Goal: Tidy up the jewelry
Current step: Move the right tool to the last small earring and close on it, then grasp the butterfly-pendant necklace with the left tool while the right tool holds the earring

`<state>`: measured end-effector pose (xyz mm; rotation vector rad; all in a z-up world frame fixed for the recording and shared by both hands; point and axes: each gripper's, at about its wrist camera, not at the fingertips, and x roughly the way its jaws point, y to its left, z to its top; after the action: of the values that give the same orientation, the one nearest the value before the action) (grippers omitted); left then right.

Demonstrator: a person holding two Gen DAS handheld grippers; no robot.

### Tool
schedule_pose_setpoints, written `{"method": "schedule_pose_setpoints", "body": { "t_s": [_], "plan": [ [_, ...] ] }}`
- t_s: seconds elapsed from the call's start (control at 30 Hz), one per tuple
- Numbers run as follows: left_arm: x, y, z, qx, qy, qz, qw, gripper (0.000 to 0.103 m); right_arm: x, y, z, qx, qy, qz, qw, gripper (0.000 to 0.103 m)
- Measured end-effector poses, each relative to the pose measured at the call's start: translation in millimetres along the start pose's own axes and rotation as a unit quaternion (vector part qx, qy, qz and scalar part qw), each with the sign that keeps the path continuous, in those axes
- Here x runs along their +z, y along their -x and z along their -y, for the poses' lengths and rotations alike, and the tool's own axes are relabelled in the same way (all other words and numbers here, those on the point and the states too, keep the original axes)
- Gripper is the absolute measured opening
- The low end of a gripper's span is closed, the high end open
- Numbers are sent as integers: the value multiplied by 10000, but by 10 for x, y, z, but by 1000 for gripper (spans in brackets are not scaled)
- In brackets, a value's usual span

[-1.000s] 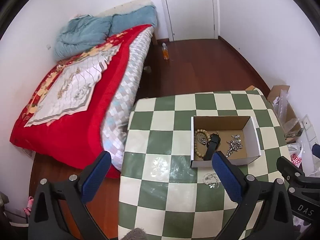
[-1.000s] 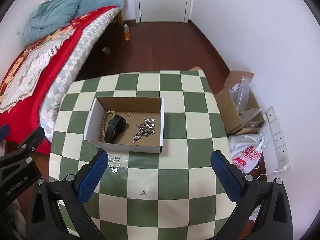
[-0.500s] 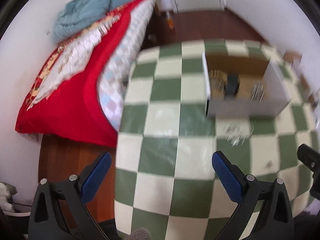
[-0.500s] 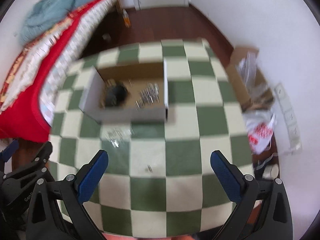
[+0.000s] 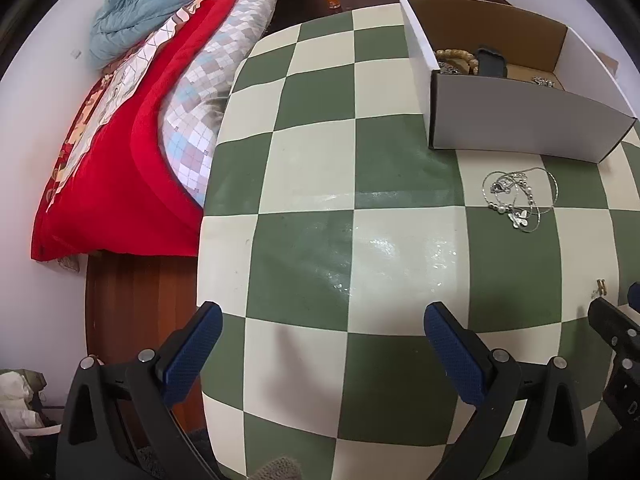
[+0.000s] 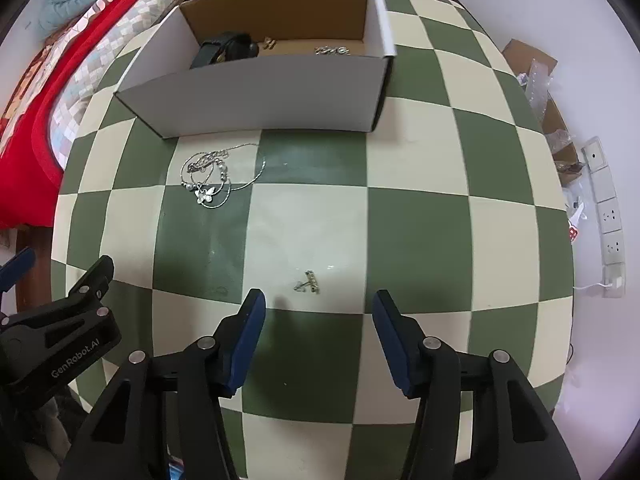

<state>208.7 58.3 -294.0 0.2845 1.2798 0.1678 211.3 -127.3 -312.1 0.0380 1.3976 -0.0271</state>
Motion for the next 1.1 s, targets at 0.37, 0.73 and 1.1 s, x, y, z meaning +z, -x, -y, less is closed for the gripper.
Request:
{"method": "schedule_pose_setpoints", "body": {
  "t_s": [0.37,0.73,1.1],
  "plan": [
    [55,-18,0,-70,41,-19,10000,103,28,-107,-65,-85,57,-22,9999,52],
    [122,-31,48,-251,10,-48,9997,103,62,-143,-92,-210,233,171,9994,10],
    [391,63,632,-922,-549,164,9941,102,168,-7,471,-157,-433,354,9983,10]
  ]
}}
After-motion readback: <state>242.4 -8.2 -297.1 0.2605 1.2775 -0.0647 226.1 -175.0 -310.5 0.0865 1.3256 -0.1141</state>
